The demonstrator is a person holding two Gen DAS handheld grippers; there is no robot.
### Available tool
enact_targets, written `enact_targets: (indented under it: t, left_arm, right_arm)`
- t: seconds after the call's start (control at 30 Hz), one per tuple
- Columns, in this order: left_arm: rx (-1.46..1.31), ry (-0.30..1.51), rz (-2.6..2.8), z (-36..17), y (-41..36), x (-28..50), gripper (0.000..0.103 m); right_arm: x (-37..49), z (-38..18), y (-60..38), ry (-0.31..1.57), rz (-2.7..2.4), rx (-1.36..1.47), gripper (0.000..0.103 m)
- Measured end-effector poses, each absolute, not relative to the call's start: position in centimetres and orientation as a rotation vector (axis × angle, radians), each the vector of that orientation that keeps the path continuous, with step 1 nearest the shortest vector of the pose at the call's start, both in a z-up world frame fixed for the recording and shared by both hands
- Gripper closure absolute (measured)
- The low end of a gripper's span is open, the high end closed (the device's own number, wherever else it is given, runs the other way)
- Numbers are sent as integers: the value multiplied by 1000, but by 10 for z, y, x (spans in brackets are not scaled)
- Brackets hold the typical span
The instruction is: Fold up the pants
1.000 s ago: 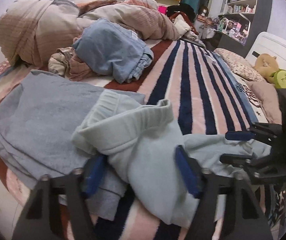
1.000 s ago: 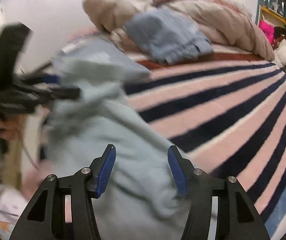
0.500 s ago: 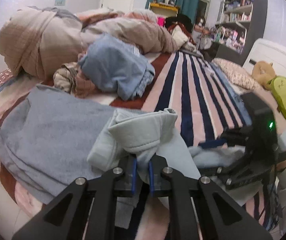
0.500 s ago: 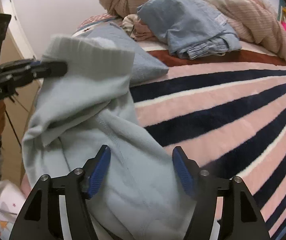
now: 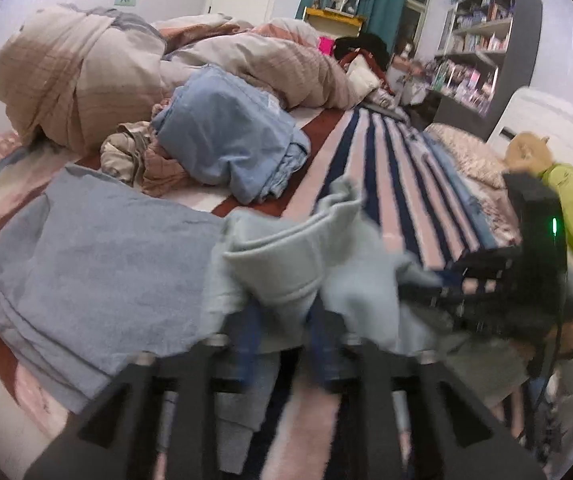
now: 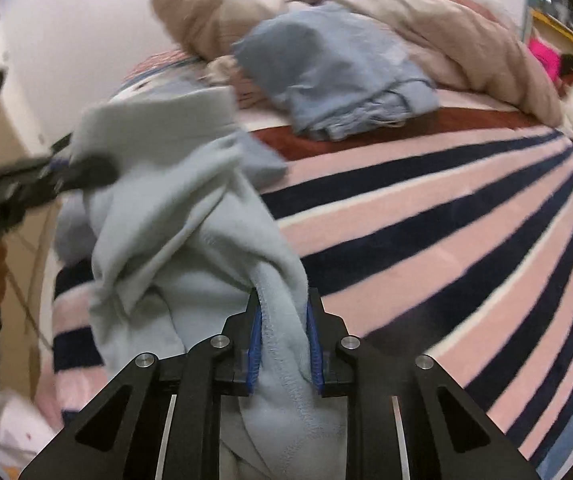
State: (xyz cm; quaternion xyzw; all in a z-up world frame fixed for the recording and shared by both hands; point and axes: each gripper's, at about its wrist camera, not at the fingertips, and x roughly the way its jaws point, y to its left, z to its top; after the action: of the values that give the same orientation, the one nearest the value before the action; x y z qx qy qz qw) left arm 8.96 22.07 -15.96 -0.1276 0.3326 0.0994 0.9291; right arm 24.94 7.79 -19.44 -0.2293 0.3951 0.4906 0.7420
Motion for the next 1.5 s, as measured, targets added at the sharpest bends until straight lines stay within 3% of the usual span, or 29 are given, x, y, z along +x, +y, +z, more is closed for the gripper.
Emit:
enact_targets:
  t: [0.03, 0.17, 0.23, 0.33, 0.57, 0.67, 0.77, 0.8, 0.83, 0.87, 0.9, 0.93, 1.2, 1.27, 1.33, 1.5]
  left_arm:
    - [-248, 672, 218, -159, 220, 89, 49]
    - [-263, 649, 210, -153, 226, 86, 41]
    - [-259, 659, 192, -152, 227, 87, 35]
    - [-232, 656, 179, -150, 223, 91, 34]
    - [-244, 703, 163, -155, 238, 119, 33]
    - [-260, 731, 160, -161, 249, 130, 33]
    - [-260, 728, 164, -161, 254, 132, 33]
    - [-264, 723, 156, -160, 255, 132, 33]
    - [-270, 720, 148, -159, 257, 132, 33]
    - [-271, 720, 142, -158, 257, 133, 33]
    - [-270, 723, 127, -158, 258, 135, 33]
    - [-266, 727, 116, -158, 258, 138, 33]
    - [-163, 801, 43, -165, 237, 181, 34]
    - [-119, 855, 78, -172, 232, 192, 42]
    - [-81, 925, 114, -183, 228, 204, 71]
    - [-32, 945, 143, -187, 225, 204, 95]
  right_arm:
    - [259, -195, 79, 879, 1036, -495, 88]
    - [294, -203, 83, 943, 972, -442, 86]
    - [308, -210, 83, 959, 932, -443, 77]
    - [332, -217, 76, 998, 860, -390, 58]
    - [305, -180, 57, 927, 993, -175, 55]
    - [293, -181, 70, 1007, 1134, -92, 47]
    - [291, -199, 91, 1084, 1144, -103, 47]
    - [293, -203, 95, 1081, 1130, -106, 47]
    - [294, -207, 99, 1068, 1107, -95, 57]
    - [296, -207, 100, 1054, 1089, -81, 69]
    - [297, -206, 101, 1040, 1075, -77, 90]
    - [297, -202, 101, 1014, 1066, -76, 97]
    - [314, -154, 87, 880, 961, -113, 99]
    - [324, -142, 79, 862, 937, -100, 99]
    - [333, -131, 79, 836, 912, -108, 99]
    - [346, -108, 73, 796, 865, -140, 99]
